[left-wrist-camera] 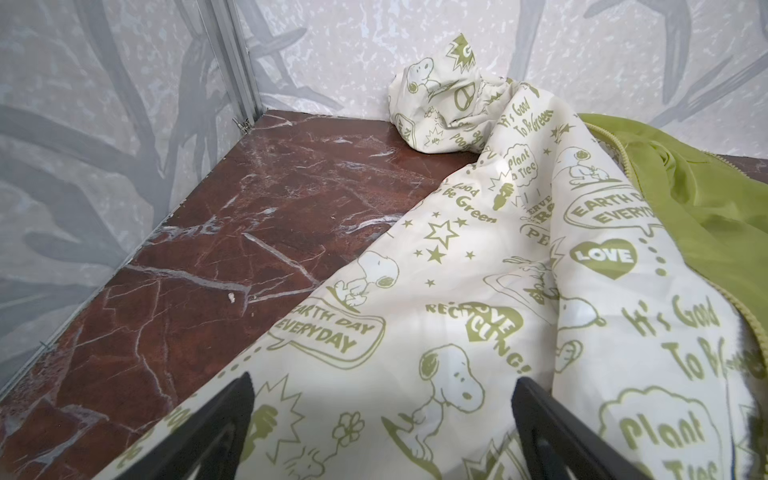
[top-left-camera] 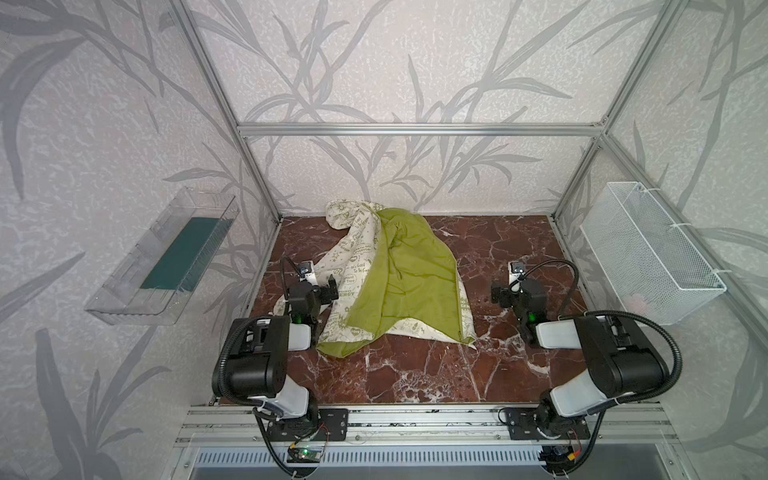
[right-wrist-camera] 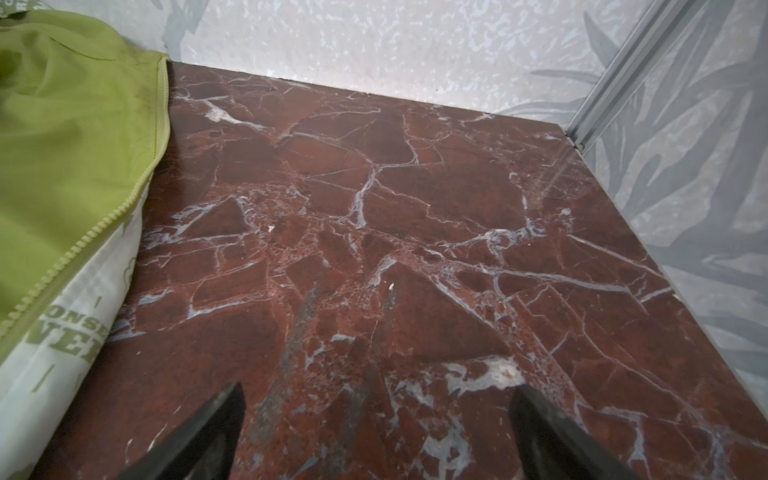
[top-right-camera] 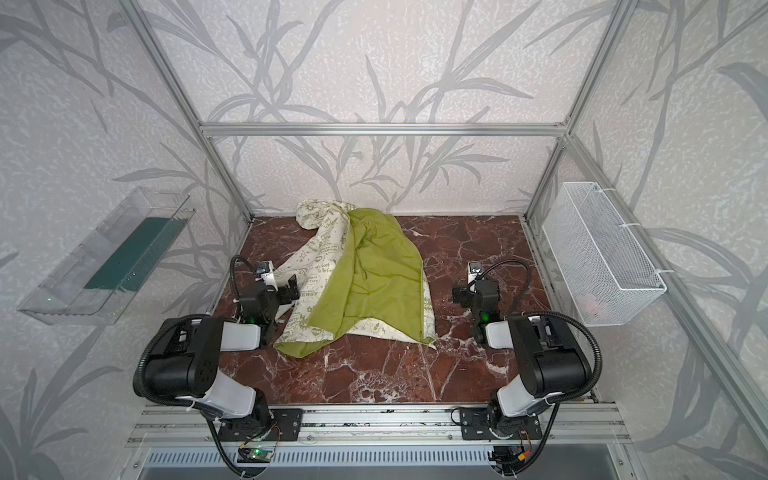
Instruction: Zip up the jacket
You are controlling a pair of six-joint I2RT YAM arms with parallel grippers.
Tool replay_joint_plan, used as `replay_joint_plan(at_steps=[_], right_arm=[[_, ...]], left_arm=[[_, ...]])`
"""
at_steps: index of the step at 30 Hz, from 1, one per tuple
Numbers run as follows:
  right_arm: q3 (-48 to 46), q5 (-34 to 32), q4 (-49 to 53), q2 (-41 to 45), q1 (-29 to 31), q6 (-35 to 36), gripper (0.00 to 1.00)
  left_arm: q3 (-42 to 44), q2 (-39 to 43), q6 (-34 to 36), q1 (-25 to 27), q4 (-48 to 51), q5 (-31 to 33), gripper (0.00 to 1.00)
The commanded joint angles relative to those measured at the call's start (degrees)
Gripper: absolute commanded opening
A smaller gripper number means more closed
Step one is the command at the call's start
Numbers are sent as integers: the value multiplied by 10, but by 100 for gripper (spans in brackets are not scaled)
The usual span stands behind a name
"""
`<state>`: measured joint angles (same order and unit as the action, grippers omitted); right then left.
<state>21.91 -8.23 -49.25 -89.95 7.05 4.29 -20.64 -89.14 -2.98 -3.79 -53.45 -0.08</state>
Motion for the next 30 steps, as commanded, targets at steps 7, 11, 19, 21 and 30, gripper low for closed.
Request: replay_joint_plan(at_steps=[7, 11, 19, 21, 30], right_arm=[[9, 9, -1, 14, 0, -6, 99], [9, 8, -1, 14, 0, -6, 99], [9, 9, -1, 14, 0, -6, 99], [9, 9, -1, 14, -1, -6, 99], [9, 9, -1, 14, -1, -7, 99]], left_arm=[[-11, -4, 8, 1, -2, 3, 99], [-11, -5, 7, 1, -3, 3, 99], [-10, -4, 6, 1, -6, 4, 99], [-10, -5, 6, 1, -5, 4, 99], [-149, 147, -2, 10, 362, 31, 97]])
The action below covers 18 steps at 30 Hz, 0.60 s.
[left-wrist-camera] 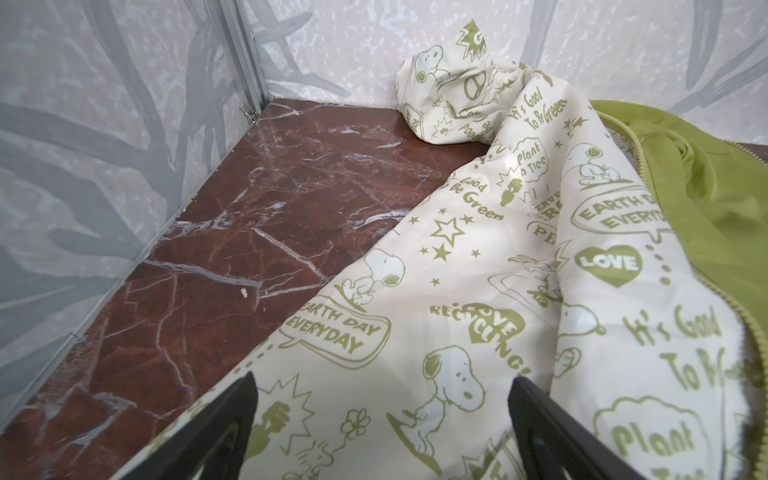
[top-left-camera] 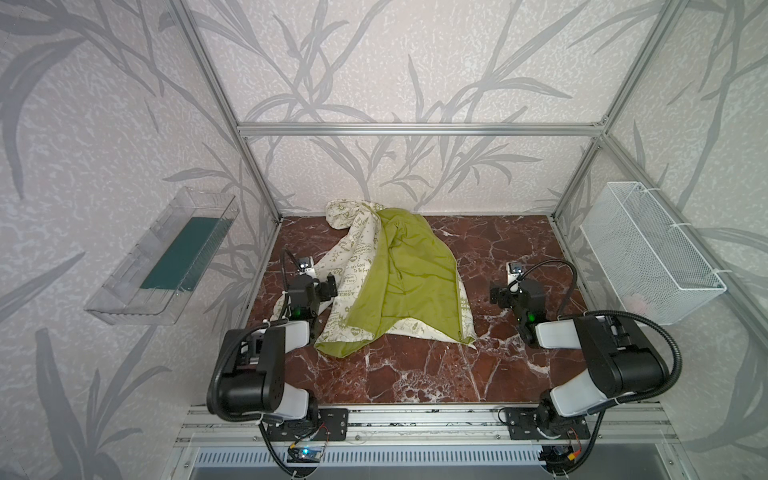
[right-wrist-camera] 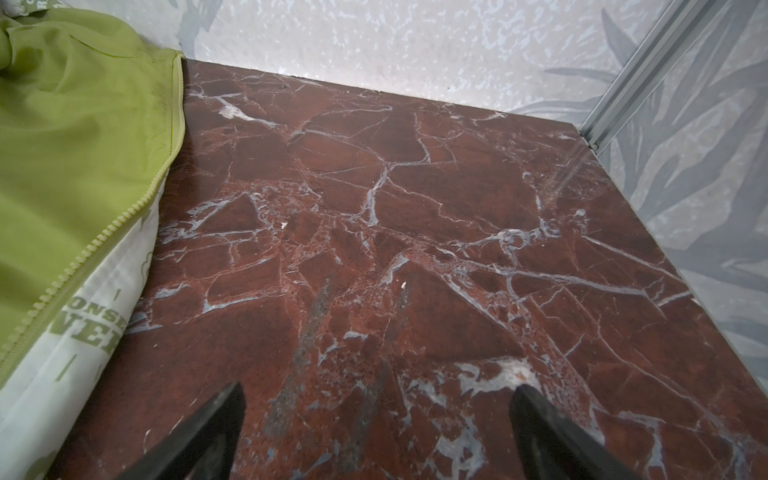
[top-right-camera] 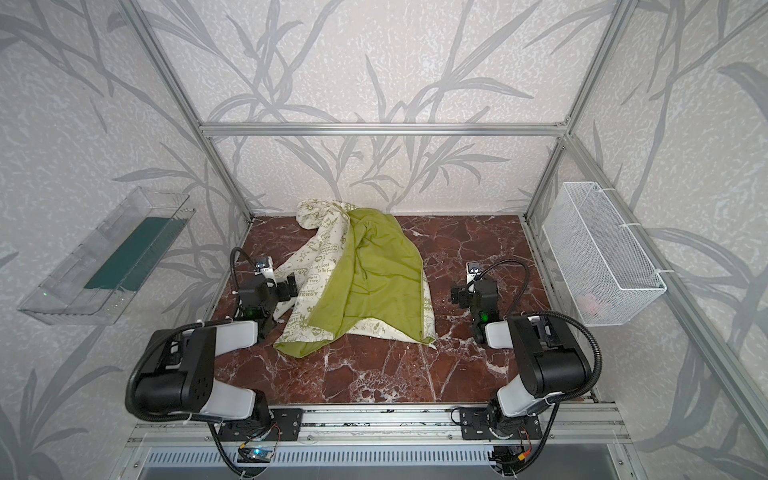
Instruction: Zip up the jacket
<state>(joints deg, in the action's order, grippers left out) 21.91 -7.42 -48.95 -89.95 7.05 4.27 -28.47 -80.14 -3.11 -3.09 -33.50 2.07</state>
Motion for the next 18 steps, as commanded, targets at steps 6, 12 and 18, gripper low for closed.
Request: replay_joint_plan(at_steps=[6, 12, 18], right_arm=[[9, 1, -7, 14, 0, -5, 99], [84, 7, 233, 114, 19, 1, 99], [177, 65, 461, 186, 41, -43, 99]], left_arm=[[-176, 103, -67, 6, 417, -110, 96], [-178, 78, -113, 22, 460, -271, 96], [-193, 9, -86, 64, 475, -270, 96]])
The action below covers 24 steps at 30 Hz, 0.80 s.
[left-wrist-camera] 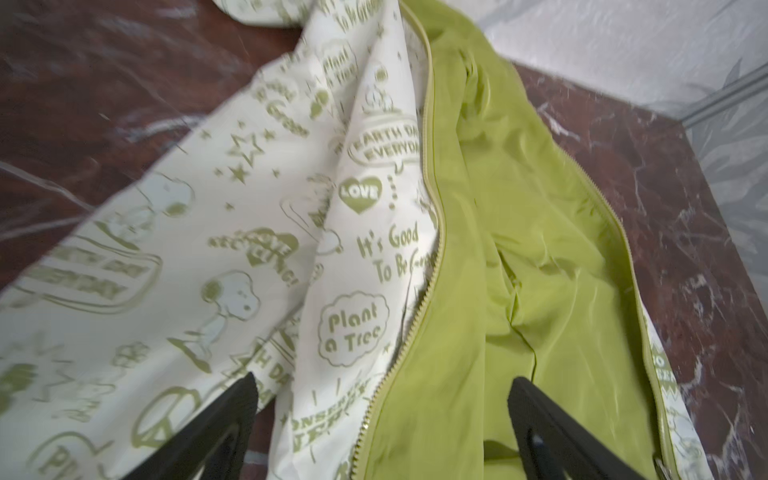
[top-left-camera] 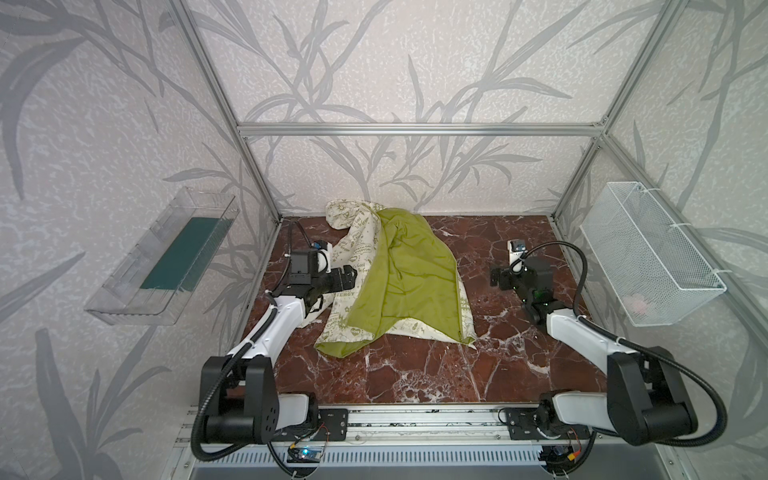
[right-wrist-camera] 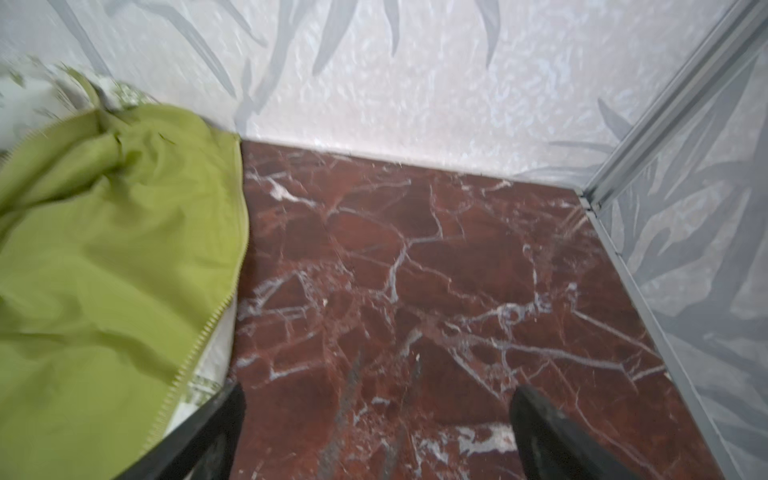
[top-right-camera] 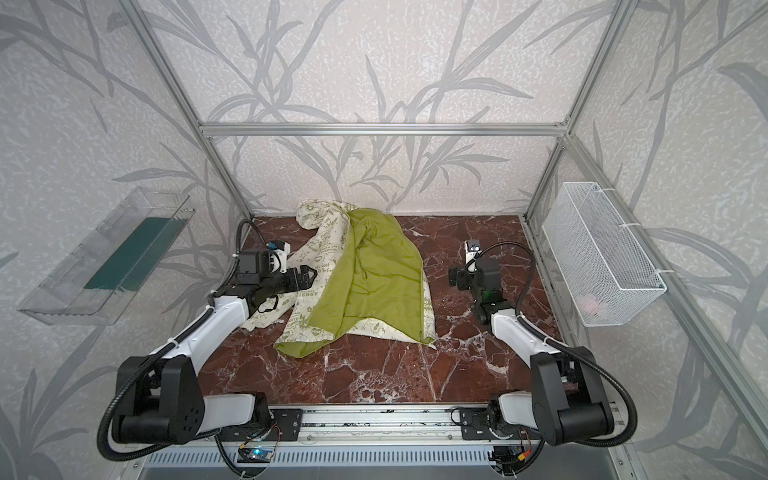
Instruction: Zip up the jacket
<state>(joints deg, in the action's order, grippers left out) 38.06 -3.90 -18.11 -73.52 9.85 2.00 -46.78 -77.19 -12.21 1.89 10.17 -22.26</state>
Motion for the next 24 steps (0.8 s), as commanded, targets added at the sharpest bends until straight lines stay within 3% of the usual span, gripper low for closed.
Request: replay_joint_plan(at_steps=[1, 11, 24], right_arm=[[23, 36, 174, 30, 21, -22, 99], [43, 54, 275, 42, 97, -95, 99], [89, 65, 298, -34, 144, -141, 99]], left_arm=[[-16, -35, 9, 20, 43, -31, 96], [-76, -144, 9, 52, 108, -40, 96], [-85, -181, 5, 90, 105, -59, 95]])
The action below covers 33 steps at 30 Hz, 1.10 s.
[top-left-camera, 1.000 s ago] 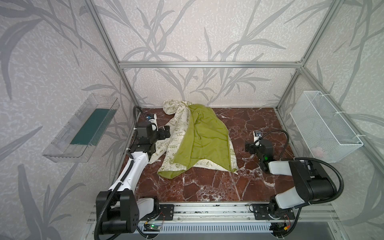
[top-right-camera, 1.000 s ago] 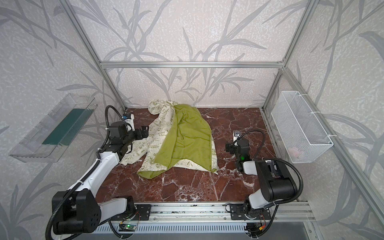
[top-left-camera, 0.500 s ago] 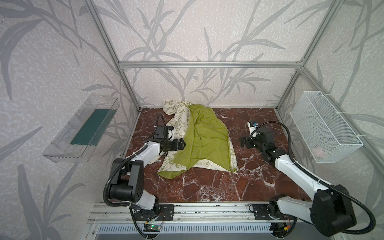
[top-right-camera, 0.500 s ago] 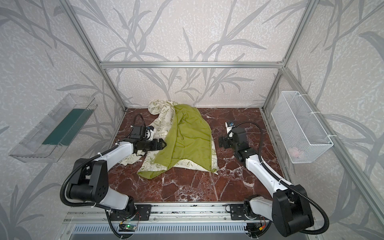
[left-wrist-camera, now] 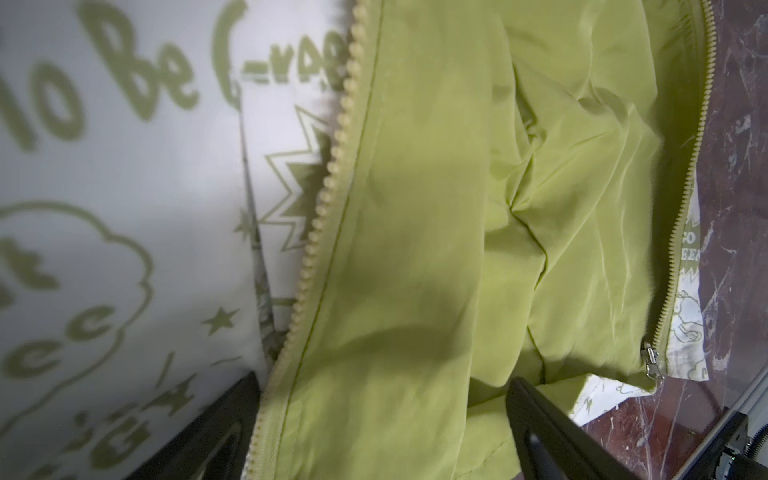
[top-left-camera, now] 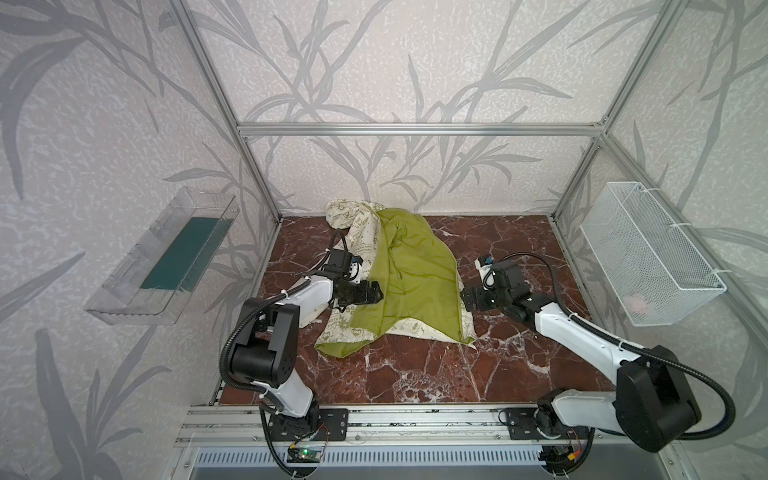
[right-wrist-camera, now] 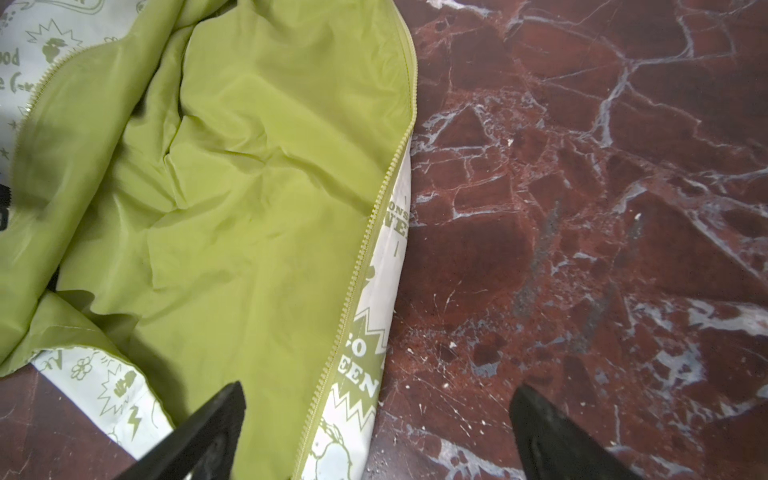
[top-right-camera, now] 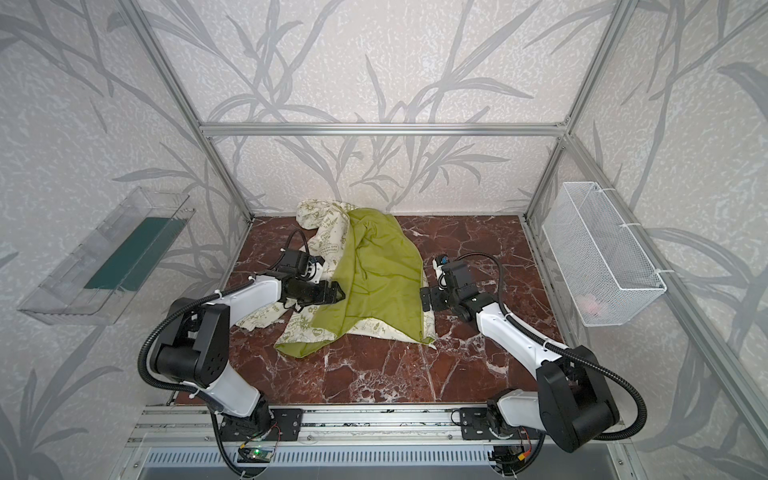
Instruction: Zip up the jacket
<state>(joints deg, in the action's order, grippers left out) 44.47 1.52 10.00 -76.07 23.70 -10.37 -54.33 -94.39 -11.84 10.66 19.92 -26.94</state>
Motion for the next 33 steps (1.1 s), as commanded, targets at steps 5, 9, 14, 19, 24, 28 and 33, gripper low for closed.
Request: replay_joint_plan(at_steps=[5, 9, 14, 19, 24, 28, 33], right_arm=[[44, 25, 28, -28, 23, -32, 99], [47, 27, 26, -39, 41, -44, 99], [52, 26, 29, -47, 52, -47, 99], [58, 24, 37, -50, 52, -42, 99], [62, 23, 37, -51, 54, -44, 99], [65, 26, 35, -57, 55, -51, 99], [73, 30, 35, -70, 61, -56, 99]], left_arm=[[-11, -14, -7, 3, 1, -28, 92], [-10, -10, -5, 3, 0, -14, 92], [-30, -32, 2, 3, 37, -14, 95], [-51, -58, 10, 4, 74, -12, 96], [-37, -28, -4, 10, 42, -54, 89], [-37, 7, 3, 17, 47, -40, 79], [-35, 27, -7, 22, 46, -46, 59]])
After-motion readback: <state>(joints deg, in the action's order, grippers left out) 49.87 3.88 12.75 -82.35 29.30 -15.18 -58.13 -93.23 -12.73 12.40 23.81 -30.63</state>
